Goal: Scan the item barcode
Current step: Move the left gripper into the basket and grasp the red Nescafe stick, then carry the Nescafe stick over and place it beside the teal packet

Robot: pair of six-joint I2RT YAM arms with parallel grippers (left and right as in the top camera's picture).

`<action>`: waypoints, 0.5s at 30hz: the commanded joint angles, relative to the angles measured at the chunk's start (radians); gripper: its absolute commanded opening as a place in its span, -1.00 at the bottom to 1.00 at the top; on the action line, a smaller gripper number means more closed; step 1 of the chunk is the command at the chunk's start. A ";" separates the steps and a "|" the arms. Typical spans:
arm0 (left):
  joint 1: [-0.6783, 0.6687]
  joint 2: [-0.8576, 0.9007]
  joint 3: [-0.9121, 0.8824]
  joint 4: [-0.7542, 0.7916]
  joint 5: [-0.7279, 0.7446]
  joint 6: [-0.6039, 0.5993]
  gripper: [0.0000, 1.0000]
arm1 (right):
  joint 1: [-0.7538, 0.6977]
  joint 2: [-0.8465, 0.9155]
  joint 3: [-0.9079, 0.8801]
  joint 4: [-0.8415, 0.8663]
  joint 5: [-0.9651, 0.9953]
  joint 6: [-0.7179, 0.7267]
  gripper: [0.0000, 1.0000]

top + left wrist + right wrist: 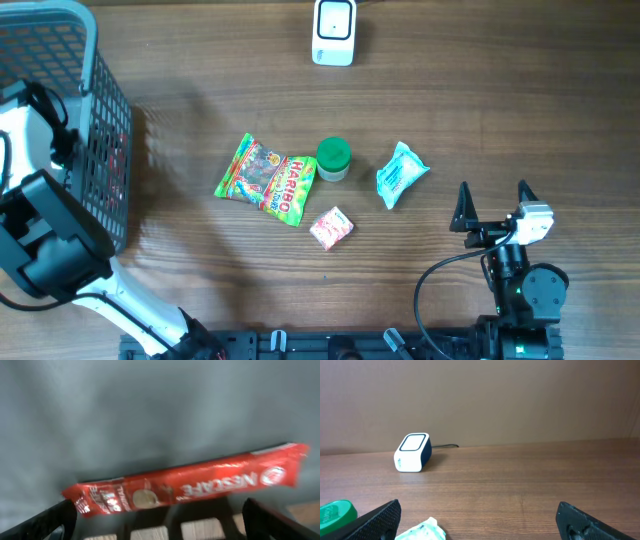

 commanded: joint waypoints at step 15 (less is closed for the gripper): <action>0.059 -0.036 0.011 -0.007 -0.006 -0.055 -0.92 | 0.005 -0.006 -0.001 0.003 -0.015 -0.010 1.00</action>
